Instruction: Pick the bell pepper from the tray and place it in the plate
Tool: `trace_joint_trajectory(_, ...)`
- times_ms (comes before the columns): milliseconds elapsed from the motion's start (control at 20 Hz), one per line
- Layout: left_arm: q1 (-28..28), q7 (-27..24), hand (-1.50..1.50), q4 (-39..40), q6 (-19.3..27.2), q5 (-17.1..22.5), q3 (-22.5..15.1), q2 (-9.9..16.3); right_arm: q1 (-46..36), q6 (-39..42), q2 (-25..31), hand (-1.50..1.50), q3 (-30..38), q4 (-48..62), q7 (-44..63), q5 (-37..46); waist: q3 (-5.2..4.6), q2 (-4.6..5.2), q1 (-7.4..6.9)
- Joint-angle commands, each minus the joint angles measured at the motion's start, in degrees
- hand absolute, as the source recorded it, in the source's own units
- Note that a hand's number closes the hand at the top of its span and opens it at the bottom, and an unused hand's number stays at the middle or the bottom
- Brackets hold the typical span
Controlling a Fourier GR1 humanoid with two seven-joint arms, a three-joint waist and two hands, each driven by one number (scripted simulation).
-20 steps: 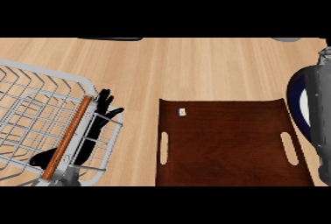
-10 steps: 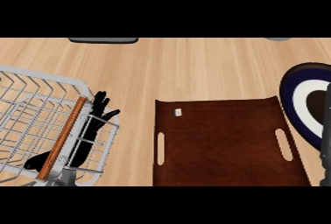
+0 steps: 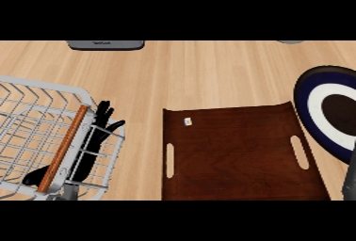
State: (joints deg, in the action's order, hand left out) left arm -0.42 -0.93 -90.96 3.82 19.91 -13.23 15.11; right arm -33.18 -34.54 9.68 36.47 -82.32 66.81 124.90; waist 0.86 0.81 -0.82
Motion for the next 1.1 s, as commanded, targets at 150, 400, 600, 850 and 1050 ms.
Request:
trace_joint_trajectory(150,3.7,6.8,0.0,6.5,4.1,-1.1,0.8,1.2,2.4,-10.2,-5.2,1.5,11.0,-0.9,10.0,-7.8,-0.26,0.29,1.4)
trace_joint_trajectory(400,4.8,7.3,0.0,5.7,4.4,-1.7,-0.3,1.0,3.2,-12.0,-8.0,-1.5,16.8,7.4,3.6,-19.4,-0.32,0.15,0.51)
trace_joint_trajectory(600,3.2,7.4,0.0,7.4,5.2,-2.0,0.0,0.3,2.1,-17.5,-3.0,-1.5,17.1,13.2,-4.8,-28.7,-0.4,0.22,0.69)
trace_joint_trajectory(850,2.4,7.4,0.0,8.1,4.4,-1.8,0.0,0.5,3.3,-29.9,-1.8,-1.5,14.2,13.3,-11.8,-33.9,-0.45,0.23,0.82)
trace_joint_trajectory(1050,2.8,8.1,0.0,6.9,4.3,-1.1,0.8,1.2,4.2,-38.5,-2.5,-1.5,13.6,11.1,-13.9,-36.3,-0.47,0.06,0.46)
